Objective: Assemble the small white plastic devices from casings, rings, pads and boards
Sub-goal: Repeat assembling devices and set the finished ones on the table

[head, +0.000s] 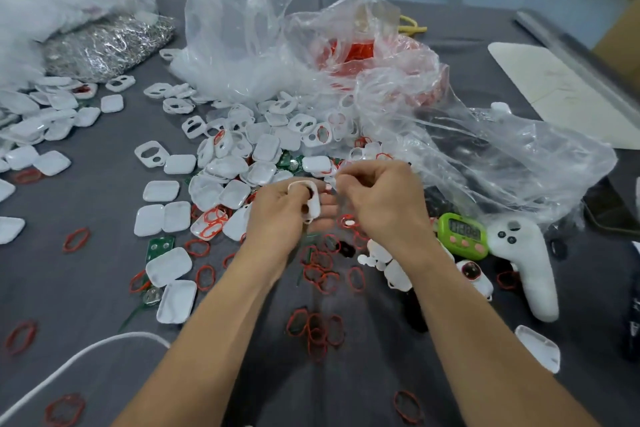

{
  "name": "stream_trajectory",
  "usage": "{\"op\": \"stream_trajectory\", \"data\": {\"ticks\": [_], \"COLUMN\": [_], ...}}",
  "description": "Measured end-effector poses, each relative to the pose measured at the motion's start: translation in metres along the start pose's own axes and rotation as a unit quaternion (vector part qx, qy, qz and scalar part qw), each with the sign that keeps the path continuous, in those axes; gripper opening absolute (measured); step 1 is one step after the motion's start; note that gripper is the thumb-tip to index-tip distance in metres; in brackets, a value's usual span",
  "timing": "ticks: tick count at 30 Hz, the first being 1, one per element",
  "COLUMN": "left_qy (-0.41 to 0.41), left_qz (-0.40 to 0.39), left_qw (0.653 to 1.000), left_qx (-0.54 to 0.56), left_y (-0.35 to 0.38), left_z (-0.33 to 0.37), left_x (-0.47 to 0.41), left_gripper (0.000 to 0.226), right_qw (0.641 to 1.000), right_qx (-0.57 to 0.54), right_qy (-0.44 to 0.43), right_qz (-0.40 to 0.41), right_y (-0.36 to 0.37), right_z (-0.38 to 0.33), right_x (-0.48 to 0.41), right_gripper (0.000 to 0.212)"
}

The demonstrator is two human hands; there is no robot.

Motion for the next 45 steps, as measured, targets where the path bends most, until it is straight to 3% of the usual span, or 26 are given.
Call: {"op": "stream_trajectory", "data": {"ticks": [3,5,7,12,14,18,20,24,30,33,37,39,41,45], "left_qy": [0.021,0.045,0.064,0.115,0.129,0.132,0.138,0.165,0.201,0.206,0.174,0.144,0.099,0.014], "left_qz": [0.059,0.084,0.105,0.096,0.085,0.075,0.092,0.104,0.096,0.099,0.076,0.056,0.02,-0.039], "left_qw": [0.995,0.992,0.989,0.988,0.987,0.988,0.986,0.98,0.974,0.971,0.982,0.988,0.994,0.996], "left_qx": [0.076,0.083,0.082,0.049,0.047,0.04,0.0,-0.033,-0.049,-0.064,-0.014,0.006,0.033,0.085], "left_y": [-0.011,-0.013,-0.013,-0.014,-0.013,-0.01,-0.011,-0.012,-0.013,-0.011,-0.011,-0.009,-0.005,-0.001], "left_z": [-0.003,-0.007,-0.008,-0.001,-0.001,-0.004,-0.007,-0.008,-0.01,-0.009,-0.007,-0.007,-0.008,-0.011], "left_x": [-0.009,-0.011,-0.013,-0.019,-0.02,-0.023,-0.024,-0.025,-0.027,-0.024,-0.025,-0.026,-0.027,-0.03], "left_gripper": [0.027,0.027,0.027,0.031,0.036,0.022,0.027,0.02,0.015,0.021,0.027,0.025,0.025,0.03], "right_qw": [0.991,0.973,0.962,0.966,0.958,0.96,0.955,0.921,0.901,0.908,0.945,0.983,0.998,0.942], "right_qx": [0.131,0.217,0.263,0.257,0.287,0.27,0.272,0.348,0.395,0.393,0.316,0.174,-0.012,-0.316], "right_qy": [-0.03,-0.041,-0.039,-0.008,-0.018,-0.05,-0.077,-0.136,-0.153,-0.109,-0.074,-0.057,-0.015,0.109], "right_qz": [-0.027,-0.069,-0.061,-0.004,-0.014,-0.059,-0.087,-0.109,-0.094,-0.091,-0.028,0.023,0.054,-0.007], "right_y": [0.017,0.034,0.045,0.051,0.052,0.048,0.044,0.041,0.042,0.045,0.042,0.032,0.023,0.025], "right_z": [0.0,0.001,0.005,0.015,0.015,0.011,0.007,0.0,-0.011,-0.008,0.004,0.011,0.016,0.019], "right_x": [-0.016,-0.021,-0.024,-0.029,-0.031,-0.029,-0.024,-0.013,-0.004,-0.001,-0.006,-0.012,-0.016,-0.015], "right_gripper": [0.02,0.015,0.01,0.009,0.008,0.006,0.014,0.013,0.007,0.018,0.013,0.025,0.027,0.023]}}
Point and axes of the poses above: each hand's wrist, its own x-axis away from the middle knuckle, its own y-axis out of the palm, z = x × y, the point moved 3 cm from there along -x, towards the middle knuckle, and after that the axes turned 8 degrees about x, right-handed, at the moved point
